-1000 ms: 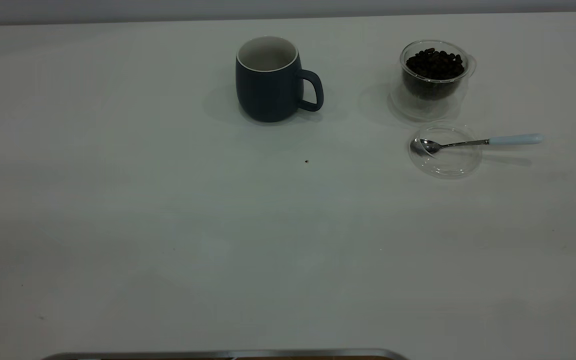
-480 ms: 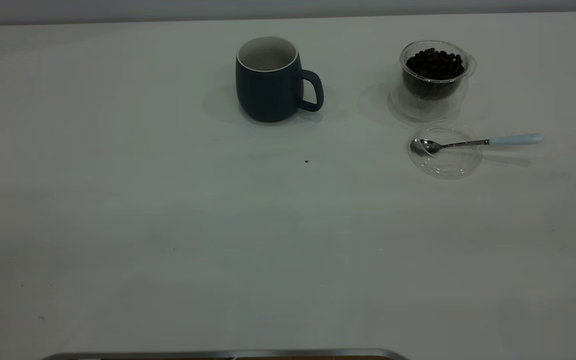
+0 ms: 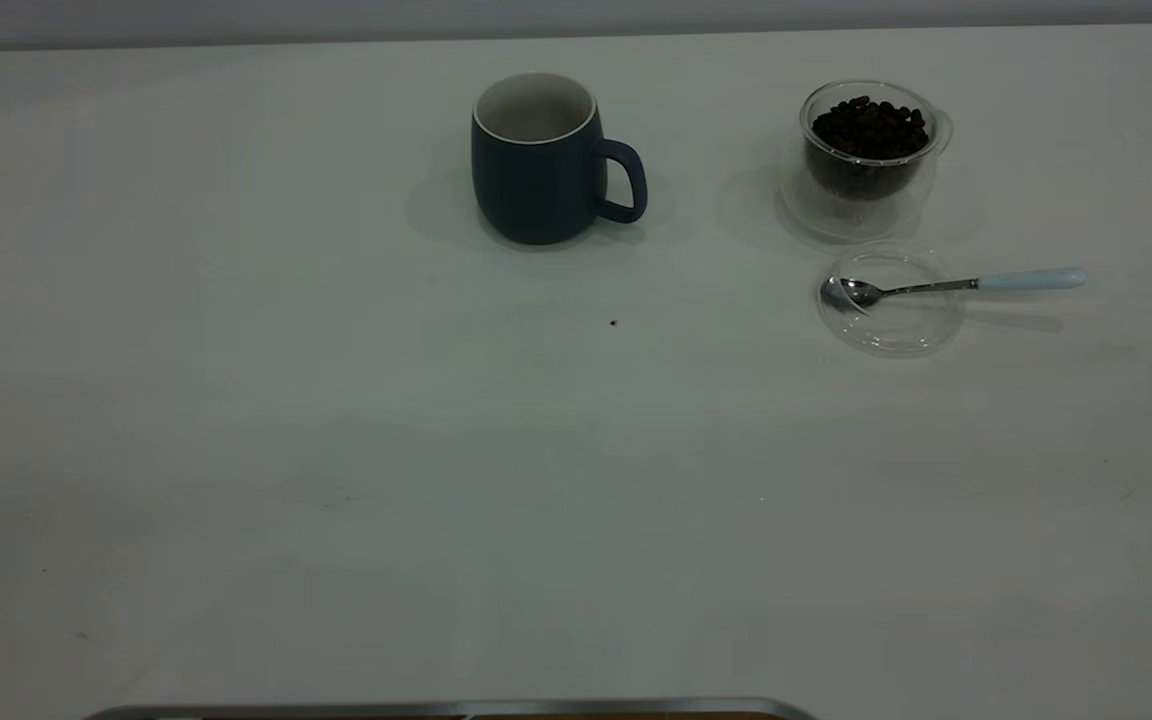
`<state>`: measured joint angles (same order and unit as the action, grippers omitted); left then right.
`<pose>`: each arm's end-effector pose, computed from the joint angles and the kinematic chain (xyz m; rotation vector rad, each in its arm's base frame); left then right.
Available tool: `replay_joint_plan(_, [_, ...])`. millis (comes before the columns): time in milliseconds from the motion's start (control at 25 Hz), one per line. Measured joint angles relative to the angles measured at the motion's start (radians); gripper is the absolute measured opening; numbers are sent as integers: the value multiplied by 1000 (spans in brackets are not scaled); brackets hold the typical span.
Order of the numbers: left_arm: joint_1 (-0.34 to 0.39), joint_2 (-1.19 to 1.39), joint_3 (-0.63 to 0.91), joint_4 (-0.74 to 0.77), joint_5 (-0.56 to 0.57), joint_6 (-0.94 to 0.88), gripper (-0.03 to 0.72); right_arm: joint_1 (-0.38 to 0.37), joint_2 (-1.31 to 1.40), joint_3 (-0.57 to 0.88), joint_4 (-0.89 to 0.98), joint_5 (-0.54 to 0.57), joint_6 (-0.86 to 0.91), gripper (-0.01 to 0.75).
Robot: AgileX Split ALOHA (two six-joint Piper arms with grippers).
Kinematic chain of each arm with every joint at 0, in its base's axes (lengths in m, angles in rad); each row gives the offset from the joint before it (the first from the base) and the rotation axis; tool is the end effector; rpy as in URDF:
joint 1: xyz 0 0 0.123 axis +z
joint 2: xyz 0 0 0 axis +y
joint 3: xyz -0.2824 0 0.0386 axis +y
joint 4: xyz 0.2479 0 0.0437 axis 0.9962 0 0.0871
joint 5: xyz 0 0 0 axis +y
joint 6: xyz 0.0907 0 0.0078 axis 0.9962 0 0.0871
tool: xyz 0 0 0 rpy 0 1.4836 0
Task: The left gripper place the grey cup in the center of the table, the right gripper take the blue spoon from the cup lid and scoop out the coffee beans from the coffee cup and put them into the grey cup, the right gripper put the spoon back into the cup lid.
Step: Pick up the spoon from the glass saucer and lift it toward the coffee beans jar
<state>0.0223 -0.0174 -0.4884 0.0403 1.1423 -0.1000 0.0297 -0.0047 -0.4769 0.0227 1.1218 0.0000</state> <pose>-0.0099 0.0031 0.2674 -0.1335 2.1152 0.0026 -0.0058 0.0017 0.2659 -0.0332 2.1236 0.0451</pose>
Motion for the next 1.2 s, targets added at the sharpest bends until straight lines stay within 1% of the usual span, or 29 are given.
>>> replay_joint_plan(320, [1,0,0,0,1,0,493,0,0,0,1,0,0,580])
replay_joint_plan(440, [1,0,0,0,1,0,493,0,0,0,7,0,0,569])
replay_joint_plan(640, [1,0,0,0,1,0,493,0,7,-1,110,-21,34,540])
replay_joint_plan(800, [1,0,0,0,1,0,493,0,74,-2,195,-142,77,535])
replay_joint_plan(880, [1,0,0,0,1,0,493,0,144,-2,220,-205,85,535])
replay_joint_plan(1000, [1,0,0,0,1,0,493,0,318,-2,250,-319,72,535])
replay_joint_plan(1080, [1,0,0,0,1,0,493,0,447,-2,278,-406,19,535])
replay_joint_plan(1200, [1,0,0,0,1,0,493,0,668,-2,349,-551,-119,535])
